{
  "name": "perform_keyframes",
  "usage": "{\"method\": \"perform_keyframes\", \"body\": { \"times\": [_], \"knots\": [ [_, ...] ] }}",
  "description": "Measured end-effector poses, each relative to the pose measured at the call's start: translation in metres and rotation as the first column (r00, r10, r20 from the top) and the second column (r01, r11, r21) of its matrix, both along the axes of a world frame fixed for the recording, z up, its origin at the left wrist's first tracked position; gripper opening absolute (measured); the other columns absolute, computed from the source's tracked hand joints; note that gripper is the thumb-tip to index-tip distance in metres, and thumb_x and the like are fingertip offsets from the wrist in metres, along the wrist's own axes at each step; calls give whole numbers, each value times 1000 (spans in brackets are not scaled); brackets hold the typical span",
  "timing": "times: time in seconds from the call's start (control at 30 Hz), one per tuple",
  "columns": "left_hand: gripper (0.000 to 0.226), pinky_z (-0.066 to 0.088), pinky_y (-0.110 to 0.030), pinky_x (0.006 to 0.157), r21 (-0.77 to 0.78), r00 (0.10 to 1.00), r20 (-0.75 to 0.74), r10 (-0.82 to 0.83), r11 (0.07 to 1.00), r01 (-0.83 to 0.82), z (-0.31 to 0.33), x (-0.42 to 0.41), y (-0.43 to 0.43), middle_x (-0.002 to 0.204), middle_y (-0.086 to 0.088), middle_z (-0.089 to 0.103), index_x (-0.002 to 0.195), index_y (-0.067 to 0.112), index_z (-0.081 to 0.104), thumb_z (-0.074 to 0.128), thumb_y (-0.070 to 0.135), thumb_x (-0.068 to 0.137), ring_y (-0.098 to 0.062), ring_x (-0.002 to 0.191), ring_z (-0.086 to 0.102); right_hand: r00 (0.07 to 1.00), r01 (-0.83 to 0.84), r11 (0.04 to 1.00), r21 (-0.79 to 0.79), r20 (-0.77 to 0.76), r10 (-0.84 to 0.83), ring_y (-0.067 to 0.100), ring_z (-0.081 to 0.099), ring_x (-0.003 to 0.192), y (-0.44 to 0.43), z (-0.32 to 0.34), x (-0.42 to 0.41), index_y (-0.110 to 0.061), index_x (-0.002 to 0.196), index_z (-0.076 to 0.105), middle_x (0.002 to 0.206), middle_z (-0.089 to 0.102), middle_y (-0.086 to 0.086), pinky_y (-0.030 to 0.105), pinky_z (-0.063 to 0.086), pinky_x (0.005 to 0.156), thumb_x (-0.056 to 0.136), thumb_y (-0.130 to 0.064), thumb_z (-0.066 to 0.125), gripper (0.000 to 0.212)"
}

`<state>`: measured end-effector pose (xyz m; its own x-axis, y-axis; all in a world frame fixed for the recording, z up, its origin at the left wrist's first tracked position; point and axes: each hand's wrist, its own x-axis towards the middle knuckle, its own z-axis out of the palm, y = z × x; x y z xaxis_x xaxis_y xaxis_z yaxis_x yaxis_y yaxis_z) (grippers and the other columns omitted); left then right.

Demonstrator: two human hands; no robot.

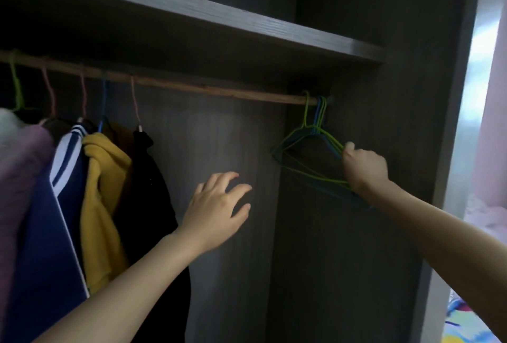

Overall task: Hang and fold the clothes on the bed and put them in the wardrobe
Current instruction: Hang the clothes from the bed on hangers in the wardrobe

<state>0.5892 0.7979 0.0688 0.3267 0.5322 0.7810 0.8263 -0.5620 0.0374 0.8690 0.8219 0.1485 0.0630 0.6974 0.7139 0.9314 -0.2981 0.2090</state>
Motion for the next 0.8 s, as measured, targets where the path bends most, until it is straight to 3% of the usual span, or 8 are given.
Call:
{"method": "perform_keyframes", "body": {
  "times": [0.2, 0.33, 0.47, 0.53, 0.6, 0.67, 0.8],
  "knots": [
    [50, 26, -31, 101, -52, 1000, -1, 23, 998, -23, -9, -16, -3, 142, 5, 34, 141, 31, 35, 46, 40, 93, -14, 132, 27, 993, -99, 992, 77, -50, 103, 38, 63, 80, 2, 3, -15, -1, 110, 40, 87, 65, 16, 35, 34, 56, 92, 3, 34, 19],
    [58, 27, -33, 102, -96, 998, 67, -13, 995, 19, -16, -17, -2, 142, 1, 34, 145, 29, 28, 50, 37, 92, -17, 130, 28, 989, -147, 988, 40, -9, 148, 39, 62, 78, -7, -9, -15, -4, 107, 39, 78, 62, 12, 35, 33, 56, 97, -8, 35, 11],
    [67, 33, -46, 102, -67, 978, 202, -51, 996, 66, -25, -2, -1, 144, -14, 35, 145, 20, 30, 62, 25, 87, -32, 129, 32, 984, -180, 984, 6, -11, 180, 41, 59, 68, -39, -28, -6, -10, 101, 37, 54, 35, -1, 35, 30, 54, 102, -20, 34, 11],
    [71, 37, -52, 97, -24, 962, 263, -73, 996, 83, -33, 10, 1, 140, -23, 38, 143, 13, 35, 69, 18, 81, -42, 124, 38, 979, -201, 980, -4, -9, 201, 44, 56, 60, -66, -39, 0, -12, 95, 36, 51, 38, 3, 34, 28, 51, 99, -14, 41, 6],
    [72, 39, -56, 92, 19, 945, 313, -95, 995, 93, -44, 26, 2, 137, -28, 41, 140, 7, 40, 74, 12, 76, -49, 118, 42, 961, -276, 959, 70, 57, 272, 44, 50, 41, -101, -56, 10, -4, 88, 48, 48, 47, 12, 30, 27, 45, 89, -4, 52, 4],
    [67, 40, -60, 89, 88, 922, 370, -111, 993, 84, -58, 41, 4, 133, -32, 43, 137, 3, 43, 72, 13, 76, -54, 113, 44, 934, -347, 935, 77, 119, 337, 38, 43, 28, -135, -73, 18, 1, 86, 51, 46, 49, 11, 26, 24, 35, 82, -11, 51, 13],
    [64, 37, -61, 89, 59, 869, 491, -66, 997, 43, -84, 69, -2, 132, -32, 44, 135, 1, 43, 59, 19, 76, -53, 115, 42, 837, -471, 881, -43, 294, 462, 26, 39, 26, -178, -104, 45, -9, 90, 40, 44, 46, 4, 19, 22, 31, 86, -15, 38, 8]
  ]
}}
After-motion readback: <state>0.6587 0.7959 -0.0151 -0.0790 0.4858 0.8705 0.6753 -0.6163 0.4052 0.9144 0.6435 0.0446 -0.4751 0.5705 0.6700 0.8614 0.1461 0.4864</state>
